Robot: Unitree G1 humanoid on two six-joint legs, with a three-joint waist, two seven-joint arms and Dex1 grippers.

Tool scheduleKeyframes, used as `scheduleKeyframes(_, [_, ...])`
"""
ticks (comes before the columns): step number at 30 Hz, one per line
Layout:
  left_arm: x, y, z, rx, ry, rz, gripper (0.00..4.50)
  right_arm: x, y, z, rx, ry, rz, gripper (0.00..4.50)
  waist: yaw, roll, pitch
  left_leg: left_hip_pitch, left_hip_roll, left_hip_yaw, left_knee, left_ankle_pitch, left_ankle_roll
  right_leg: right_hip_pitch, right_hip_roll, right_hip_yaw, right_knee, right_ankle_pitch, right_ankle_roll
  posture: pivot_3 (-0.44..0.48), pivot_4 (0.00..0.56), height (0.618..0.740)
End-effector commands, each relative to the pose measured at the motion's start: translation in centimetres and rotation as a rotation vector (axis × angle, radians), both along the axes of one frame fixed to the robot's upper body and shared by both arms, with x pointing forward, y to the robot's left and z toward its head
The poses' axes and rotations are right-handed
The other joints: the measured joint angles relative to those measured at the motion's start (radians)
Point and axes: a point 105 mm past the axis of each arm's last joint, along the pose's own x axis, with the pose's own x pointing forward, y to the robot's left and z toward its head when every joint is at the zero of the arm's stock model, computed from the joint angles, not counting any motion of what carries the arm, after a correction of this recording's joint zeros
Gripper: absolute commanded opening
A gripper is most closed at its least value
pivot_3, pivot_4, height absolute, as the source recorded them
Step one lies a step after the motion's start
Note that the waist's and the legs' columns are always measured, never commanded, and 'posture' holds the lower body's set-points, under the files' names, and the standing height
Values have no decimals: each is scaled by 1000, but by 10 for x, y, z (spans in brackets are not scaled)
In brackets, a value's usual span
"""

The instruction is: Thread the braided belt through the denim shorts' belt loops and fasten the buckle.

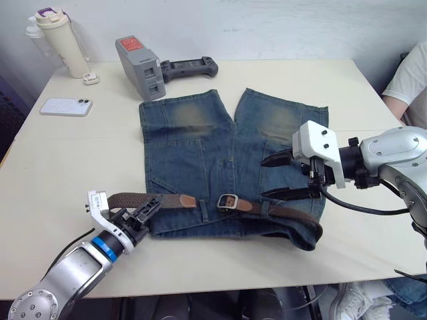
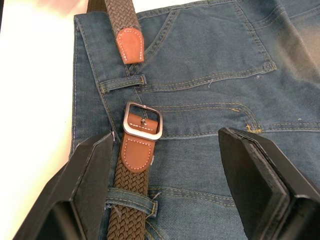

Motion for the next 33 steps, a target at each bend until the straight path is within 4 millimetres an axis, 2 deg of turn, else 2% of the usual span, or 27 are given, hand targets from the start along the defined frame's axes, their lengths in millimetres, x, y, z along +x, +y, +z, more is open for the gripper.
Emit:
scheduleKeyframes(1, [-15,-12,0,3,-15,-99,0,0,-1,7,7,-44,4,3553,-1,0,0,0,0,0,0,0,0,0,0,0,0,0,0,0,150,650])
scheduleKeyframes(6, [-21,-10,-14,42,57,-123,0,-1,-1,7,8,-44,4,3553,1,1,0,0,0,0,0,0,0,0,0,0,0,0,0,0,150,650])
scheduleKeyframes(14, [-1,-18,0,11,16,-63,0,-1,-2,7,7,-51,-15,3553,2,1,1,-1,0,-1,1,0,0,0,0,-1,0,0,0,0,150,650])
scheduleKeyframes(20, [-2,-30,-5,3,62,-75,0,0,-2,8,9,-60,-22,3553,1,1,1,-1,0,-1,1,0,0,-1,0,0,0,0,0,0,150,650])
scheduleKeyframes(26, [-1,-34,-10,-4,109,-51,0,1,-2,8,2,-64,-28,3553,2,1,1,-1,0,-1,1,0,0,0,0,0,0,0,0,0,150,650])
scheduleKeyframes(33, [0,-62,-18,-85,179,-103,0,1,-3,9,-5,-68,-41,3553,4,2,1,-2,0,-1,2,0,1,0,0,-1,0,0,0,0,150,650])
